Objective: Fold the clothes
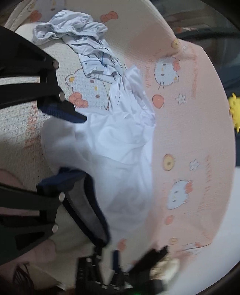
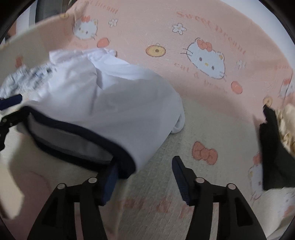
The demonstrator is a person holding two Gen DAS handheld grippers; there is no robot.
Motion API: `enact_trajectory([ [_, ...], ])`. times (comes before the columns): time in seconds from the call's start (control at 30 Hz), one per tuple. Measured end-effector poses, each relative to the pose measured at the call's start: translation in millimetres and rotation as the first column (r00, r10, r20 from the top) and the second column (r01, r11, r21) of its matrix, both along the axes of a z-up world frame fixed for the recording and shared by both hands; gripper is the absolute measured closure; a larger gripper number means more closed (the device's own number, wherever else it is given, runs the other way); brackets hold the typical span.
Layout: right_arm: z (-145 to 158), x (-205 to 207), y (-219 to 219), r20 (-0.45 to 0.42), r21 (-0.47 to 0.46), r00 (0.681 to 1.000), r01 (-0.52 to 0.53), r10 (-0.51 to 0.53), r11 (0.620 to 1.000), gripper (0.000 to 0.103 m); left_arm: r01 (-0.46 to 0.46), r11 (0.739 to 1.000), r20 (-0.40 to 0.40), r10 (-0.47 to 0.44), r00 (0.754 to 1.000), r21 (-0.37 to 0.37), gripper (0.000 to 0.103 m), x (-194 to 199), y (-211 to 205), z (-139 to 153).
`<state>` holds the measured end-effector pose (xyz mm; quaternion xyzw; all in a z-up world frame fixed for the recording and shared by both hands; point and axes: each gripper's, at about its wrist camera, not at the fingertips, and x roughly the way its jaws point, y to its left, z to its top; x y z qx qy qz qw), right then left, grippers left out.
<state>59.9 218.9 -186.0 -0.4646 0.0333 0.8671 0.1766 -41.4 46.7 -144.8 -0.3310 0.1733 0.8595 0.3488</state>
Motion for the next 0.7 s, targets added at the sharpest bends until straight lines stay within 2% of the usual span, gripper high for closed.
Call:
enact_trajectory([
  [0.13, 15.3, 6.4, -2.2, -0.026, -0.007, 0.999, -0.019, 0.019, 1.000, 0.041, -0.044, 0.997, -0.007, 0.045, 0.999, 0.066, 0.044, -4.7, -8.9, 23.2],
  [0.27, 26.6, 3.8, 1.8, -0.051, 0.055, 0.999, -0.009, 0.012, 0.998, 0.037, -0.056, 0.996, -0.044, 0.059, 0.997, 0.064, 0.044, -13.3, -4.6, 29.0],
  [0.37, 25.6, -7.7, 19.1, -0.058, 0.056, 0.998, 0.029, -0.026, 0.998, 0.035, -0.061, 0.997, -0.065, 0.064, 0.996, 0.038, 0.044, -21.2, 2.2, 24.0],
  [0.53, 17.9, -26.1, 51.3, -0.038, -0.004, 0.994, 0.098, -0.098, 0.995, 0.035, -0.076, 0.996, 0.004, 0.076, 0.997, 0.042, 0.044, -44.8, 8.6, 14.7],
  [0.7, 13.7, -42.7, 74.5, -0.020, -0.058, 0.995, 0.095, -0.097, 0.994, 0.035, -0.091, 0.995, 0.073, 0.087, 0.993, 0.045, 0.044, -68.3, 15.0, 5.3],
])
